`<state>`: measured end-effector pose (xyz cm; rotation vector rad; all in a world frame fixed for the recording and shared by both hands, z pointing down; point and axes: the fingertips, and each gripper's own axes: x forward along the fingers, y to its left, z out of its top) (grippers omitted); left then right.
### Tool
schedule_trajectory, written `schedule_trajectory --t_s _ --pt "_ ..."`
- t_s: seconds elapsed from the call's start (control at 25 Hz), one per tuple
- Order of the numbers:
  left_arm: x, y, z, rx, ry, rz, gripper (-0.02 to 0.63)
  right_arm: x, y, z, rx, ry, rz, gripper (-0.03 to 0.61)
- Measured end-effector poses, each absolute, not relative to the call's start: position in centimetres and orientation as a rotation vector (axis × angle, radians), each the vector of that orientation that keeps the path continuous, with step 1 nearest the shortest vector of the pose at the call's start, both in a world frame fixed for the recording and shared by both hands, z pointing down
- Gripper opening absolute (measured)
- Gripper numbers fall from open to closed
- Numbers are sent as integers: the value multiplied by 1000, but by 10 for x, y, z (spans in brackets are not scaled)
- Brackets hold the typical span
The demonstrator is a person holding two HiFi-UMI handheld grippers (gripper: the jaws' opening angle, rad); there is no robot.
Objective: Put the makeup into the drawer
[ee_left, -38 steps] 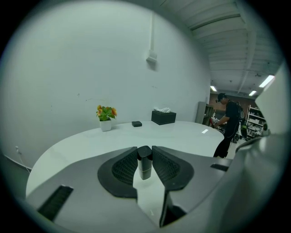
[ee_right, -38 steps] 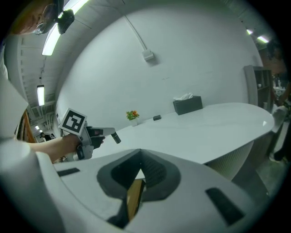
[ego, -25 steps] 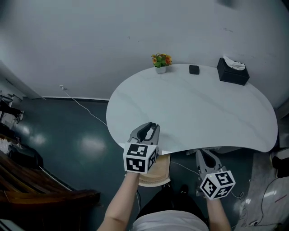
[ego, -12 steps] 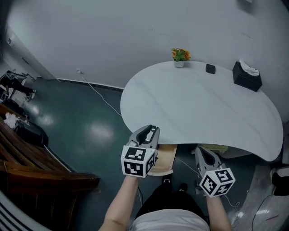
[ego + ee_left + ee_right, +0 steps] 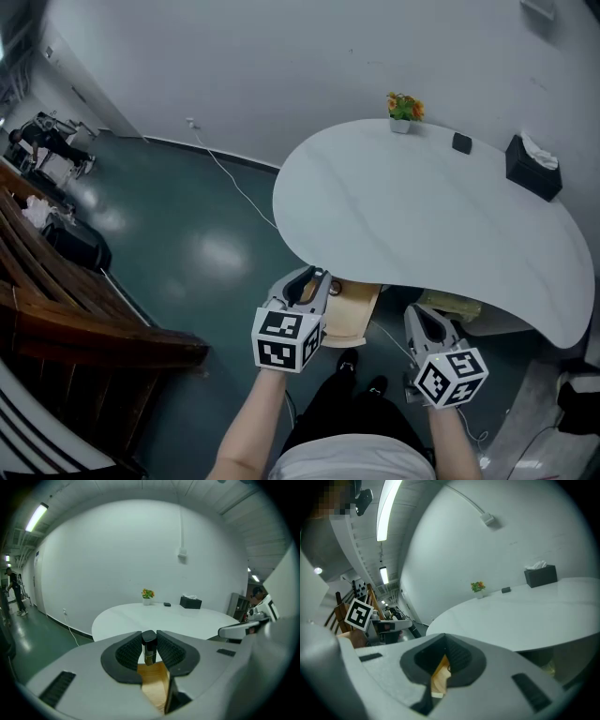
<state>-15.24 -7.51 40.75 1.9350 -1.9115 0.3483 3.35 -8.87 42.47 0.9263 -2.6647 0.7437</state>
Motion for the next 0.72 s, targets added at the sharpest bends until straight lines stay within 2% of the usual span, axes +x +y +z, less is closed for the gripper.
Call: schedule_trajectory --t_s 0.72 --pt "-125 -23 424 1902 -1941 371 101 54 -48 420 881 -2711 759 2"
